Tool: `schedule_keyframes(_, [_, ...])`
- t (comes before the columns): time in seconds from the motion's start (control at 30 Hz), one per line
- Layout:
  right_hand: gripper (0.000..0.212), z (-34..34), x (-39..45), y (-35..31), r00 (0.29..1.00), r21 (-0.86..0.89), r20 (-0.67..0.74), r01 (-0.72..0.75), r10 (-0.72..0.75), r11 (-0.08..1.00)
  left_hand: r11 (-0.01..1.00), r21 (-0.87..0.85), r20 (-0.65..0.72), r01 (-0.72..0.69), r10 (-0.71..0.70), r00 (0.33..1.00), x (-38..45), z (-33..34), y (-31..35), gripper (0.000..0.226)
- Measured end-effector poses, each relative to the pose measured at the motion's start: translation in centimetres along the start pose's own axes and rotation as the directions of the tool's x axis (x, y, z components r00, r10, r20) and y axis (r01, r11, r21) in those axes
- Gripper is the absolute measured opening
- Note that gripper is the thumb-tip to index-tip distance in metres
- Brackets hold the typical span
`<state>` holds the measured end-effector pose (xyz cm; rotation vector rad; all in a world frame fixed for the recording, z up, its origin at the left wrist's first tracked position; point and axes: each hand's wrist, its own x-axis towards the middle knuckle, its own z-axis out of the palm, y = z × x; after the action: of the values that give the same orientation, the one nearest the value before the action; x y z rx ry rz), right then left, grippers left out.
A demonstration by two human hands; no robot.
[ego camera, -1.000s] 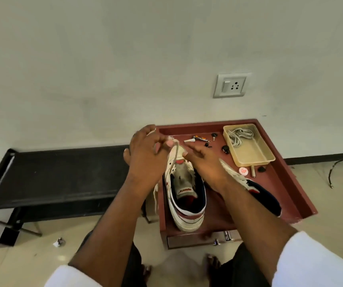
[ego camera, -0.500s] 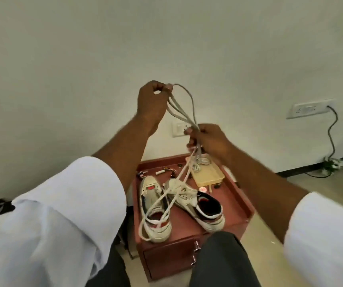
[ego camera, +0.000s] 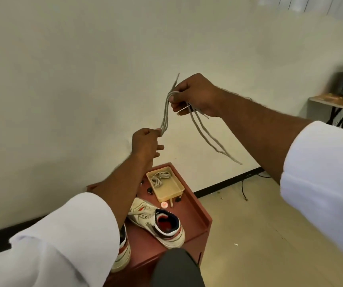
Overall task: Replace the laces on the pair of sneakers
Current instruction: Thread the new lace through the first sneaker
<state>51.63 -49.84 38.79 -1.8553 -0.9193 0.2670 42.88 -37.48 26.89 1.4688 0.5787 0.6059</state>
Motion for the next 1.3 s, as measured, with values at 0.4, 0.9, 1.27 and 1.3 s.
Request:
schedule_keyframes(0.4, [0.014, 4.6, 0.7, 14.4, 0.992, 0.027, 0.018, -0.123, 0.123, 0.992, 0.874, 0.485, 0.286, 0.022, -0.183, 0.941, 3.2, 4.1, -11.0, 0.012])
schedule_keyframes(0.9, [0.013, 12.7, -1.6, 36.2, 0.912, 0.021, 0.034, -0.409, 0.408, 0.912, 0.432, 0.869, 0.431, -0.240, -0.426, 0.795, 7.4, 3.9, -25.1, 0.023])
schedule_keyframes(1.27, [0.038, 17.3, -6.8, 35.3, 0.953, 0.142, -0.072, -0.282, 0.294, 0.949, 0.347, 0.839, 0.541, -0.420, -0.443, 0.715, 5.5, -3.3, -24.6, 0.078])
schedule_keyframes(1.3, [0.030, 18.1, -7.5, 34.7, 0.936, 0.242, -0.015, -0.339, 0.353, 0.909, 0.280, 0.865, 0.502, -0.417, -0.456, 0.735, 4.9, -3.5, -24.5, 0.083])
